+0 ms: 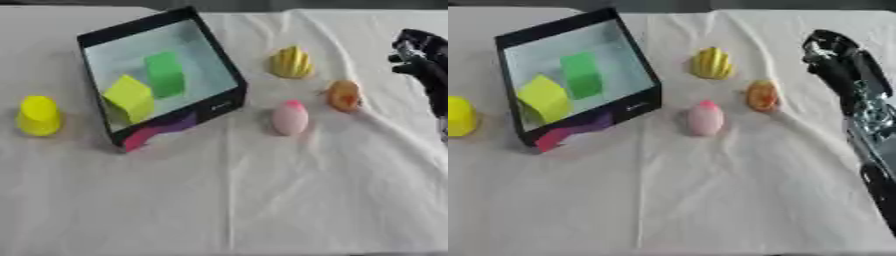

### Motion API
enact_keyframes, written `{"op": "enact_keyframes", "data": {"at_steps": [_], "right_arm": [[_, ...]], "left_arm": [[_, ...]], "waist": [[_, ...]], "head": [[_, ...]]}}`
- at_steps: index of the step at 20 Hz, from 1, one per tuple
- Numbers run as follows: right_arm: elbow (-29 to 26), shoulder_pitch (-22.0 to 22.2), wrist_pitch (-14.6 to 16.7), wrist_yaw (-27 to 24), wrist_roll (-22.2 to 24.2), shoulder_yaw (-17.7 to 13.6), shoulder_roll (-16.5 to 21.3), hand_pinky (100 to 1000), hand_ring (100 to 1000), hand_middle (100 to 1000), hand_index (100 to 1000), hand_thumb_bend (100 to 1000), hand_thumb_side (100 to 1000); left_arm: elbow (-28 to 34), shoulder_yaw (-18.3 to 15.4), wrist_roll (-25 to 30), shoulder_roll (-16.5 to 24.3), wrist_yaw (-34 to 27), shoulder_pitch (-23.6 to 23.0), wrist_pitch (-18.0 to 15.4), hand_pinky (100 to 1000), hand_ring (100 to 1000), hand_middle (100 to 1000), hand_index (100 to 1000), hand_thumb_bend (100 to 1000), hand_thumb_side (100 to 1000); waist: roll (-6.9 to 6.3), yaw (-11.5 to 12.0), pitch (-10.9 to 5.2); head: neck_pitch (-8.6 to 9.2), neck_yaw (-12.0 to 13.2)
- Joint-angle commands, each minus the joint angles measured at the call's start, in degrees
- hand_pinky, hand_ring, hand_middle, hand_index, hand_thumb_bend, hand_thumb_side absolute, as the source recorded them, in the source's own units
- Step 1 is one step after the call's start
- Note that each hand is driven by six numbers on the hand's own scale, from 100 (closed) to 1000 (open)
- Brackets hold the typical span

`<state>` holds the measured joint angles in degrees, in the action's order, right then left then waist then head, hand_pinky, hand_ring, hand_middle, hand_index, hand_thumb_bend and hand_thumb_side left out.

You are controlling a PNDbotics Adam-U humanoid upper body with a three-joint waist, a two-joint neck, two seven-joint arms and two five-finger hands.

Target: Pick up objects on the table and place them in the box.

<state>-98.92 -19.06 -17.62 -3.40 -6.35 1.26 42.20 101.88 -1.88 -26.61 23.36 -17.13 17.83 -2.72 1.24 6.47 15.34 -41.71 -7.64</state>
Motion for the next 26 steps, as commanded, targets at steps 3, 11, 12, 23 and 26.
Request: {"op": "enact_keyframes", "data": {"at_steps": [3, 11, 12, 23, 26], "right_arm": [[-2.7, -3.1, -4.2, 12.2, 15.1, 3.6, 11.0, 810, 811, 801, 895, 100, 226], [-2.0, -8.0, -7.4, 18.4, 28.5, 10.2, 19.7, 828, 826, 802, 892, 132, 328], [-1.9, -8.5, -7.9, 18.6, 29.1, 10.7, 19.9, 828, 826, 801, 891, 143, 335], [-1.1, -11.3, -10.5, 19.6, 32.2, 14.6, 19.8, 828, 814, 787, 886, 291, 465], [-0.4, -11.9, -10.5, 20.5, 33.2, 15.7, 19.0, 834, 818, 788, 890, 323, 504]], "left_arm": [[0.3, 0.1, 0.2, 1.6, 0.5, 0.4, 0.1, 759, 754, 730, 740, 116, 723], [0.1, 0.7, 0.8, 1.7, 0.6, 0.6, 0.3, 759, 755, 731, 739, 113, 725], [0.1, 0.7, 0.8, 1.7, 0.6, 0.6, 0.3, 759, 755, 731, 739, 113, 725], [0.1, 0.9, 1.0, 1.7, 0.5, 0.8, 0.4, 758, 756, 726, 737, 112, 726], [0.1, 1.0, 1.1, 1.7, 0.5, 0.9, 0.4, 758, 756, 725, 737, 112, 726]], "waist": [[0.25, 0.3, -2.23], [0.58, 0.8, -2.29], [0.59, 0.8, -2.26], [0.67, 1.0, -2.21], [0.63, 1.1, -2.17]], "head": [[0.72, -0.3], [1.42, -1.2], [1.26, -1.2], [0.33, -1.8], [0.27, -2.1]]}}
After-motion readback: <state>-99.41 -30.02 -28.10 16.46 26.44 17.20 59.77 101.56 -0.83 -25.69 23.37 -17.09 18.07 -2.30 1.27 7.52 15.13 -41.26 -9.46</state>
